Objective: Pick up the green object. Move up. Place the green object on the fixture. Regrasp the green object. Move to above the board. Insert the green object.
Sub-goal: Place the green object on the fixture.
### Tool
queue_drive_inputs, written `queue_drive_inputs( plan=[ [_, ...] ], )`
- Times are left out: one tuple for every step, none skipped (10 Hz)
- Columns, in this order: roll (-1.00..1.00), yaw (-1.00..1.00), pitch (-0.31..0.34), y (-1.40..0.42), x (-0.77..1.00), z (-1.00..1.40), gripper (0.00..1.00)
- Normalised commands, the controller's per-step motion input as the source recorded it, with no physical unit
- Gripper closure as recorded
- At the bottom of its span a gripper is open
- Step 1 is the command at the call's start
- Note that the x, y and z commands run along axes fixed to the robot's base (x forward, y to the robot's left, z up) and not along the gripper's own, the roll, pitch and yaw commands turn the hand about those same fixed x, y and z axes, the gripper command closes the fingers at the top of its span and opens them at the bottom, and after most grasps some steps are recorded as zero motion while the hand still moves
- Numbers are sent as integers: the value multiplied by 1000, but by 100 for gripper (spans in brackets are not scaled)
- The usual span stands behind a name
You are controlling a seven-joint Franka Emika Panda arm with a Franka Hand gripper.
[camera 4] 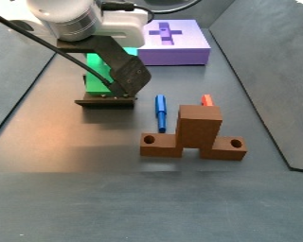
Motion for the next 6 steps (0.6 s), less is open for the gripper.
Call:
queue_drive_inputs(
  plan=[
    [-286,9,-249,-71,469,-203,100],
    [-229,0,-151,0,226,-269,100],
    [-74,-34,-23,0,106,-331,100],
    [0,-106,0,6,0,-274,100],
    [71,0,0,-63,0,0,100],
    [0,0,0,0,0,0,100]
  ],
)
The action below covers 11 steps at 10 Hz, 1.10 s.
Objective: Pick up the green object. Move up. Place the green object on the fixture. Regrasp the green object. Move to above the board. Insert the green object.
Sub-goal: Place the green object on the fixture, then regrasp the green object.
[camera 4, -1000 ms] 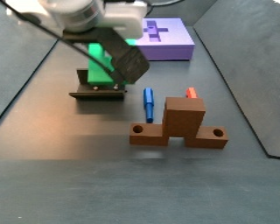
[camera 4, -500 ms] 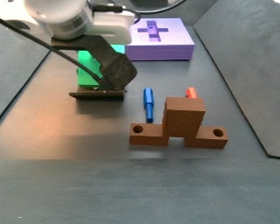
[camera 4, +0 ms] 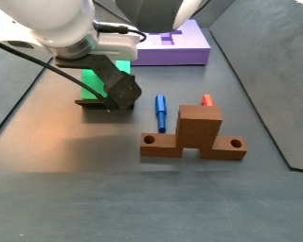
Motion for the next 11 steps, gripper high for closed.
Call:
queue_drive_inputs(
  plan=[
    [0,0,0,0,0,0,0],
    [311,40,166,0,0,654,0],
    [320,49,0,0,0,586,0],
    [531,74,0,-140,-123,391,0],
    [849,37,0,-163,-120,154,0],
    [1000,34,-54,-180,-157,0,0],
    [1000,120,-314,-166,-271,-11,0],
    [1000,160,-306,-134,-177,0,0],
    [1000,123,-166,-71,-23,134,0],
    [1000,103,-69,0,0,277,0],
    [1000,91,-6,0,106,317,0]
  ],
)
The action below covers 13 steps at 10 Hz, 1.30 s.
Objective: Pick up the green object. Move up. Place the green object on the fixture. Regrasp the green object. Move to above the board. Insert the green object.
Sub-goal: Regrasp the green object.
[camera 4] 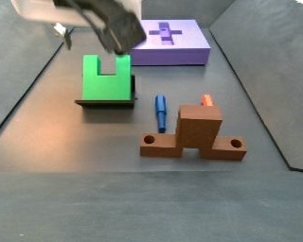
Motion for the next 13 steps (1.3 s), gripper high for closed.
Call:
queue_drive_inputs(
  plan=[
    [1000,71,0,0,449,340,0],
    [1000,0,157,0,583,249,0],
    [1000,0,149,-46,234,0,0],
    [1000,0,246,-74,146,0,0],
    [1000,29,431,-260,0,0,0],
    [1000,29,554,-377,0,0,0],
    [937,80,420,-443,240,-214,0],
    [949,91,357,-411,280,-226,0],
    [926,126,300,-360,309,-257,0],
    [883,134,169,-240,209,-357,0],
    [891,129,37,-6,146,-263,0],
    [991,103,0,0,0,-240,0],
    [1000,66,0,11,-83,-231,0]
  ],
)
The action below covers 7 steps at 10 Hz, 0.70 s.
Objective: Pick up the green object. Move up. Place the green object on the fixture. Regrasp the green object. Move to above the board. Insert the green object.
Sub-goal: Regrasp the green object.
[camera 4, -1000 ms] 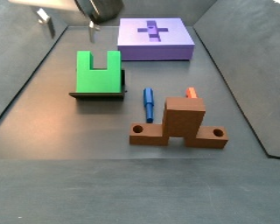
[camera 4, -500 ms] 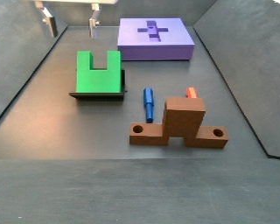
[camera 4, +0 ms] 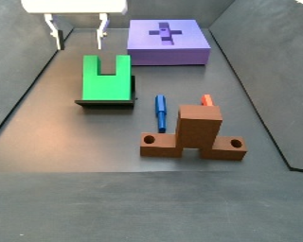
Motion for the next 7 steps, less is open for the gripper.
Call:
queue_drive_inputs(
  plan=[
    [989,103,0,60,-266,-206,0],
    [954,146,0,17,-180,-260,0],
    [949,189,0,20,-146,-309,0],
    [909,231,17,0,60,-343,0],
    [829,263,77,0,274,-354,0],
    [860,274,146,0,240,-294,0],
    [951,251,251,0,9,-169,0]
  ],
)
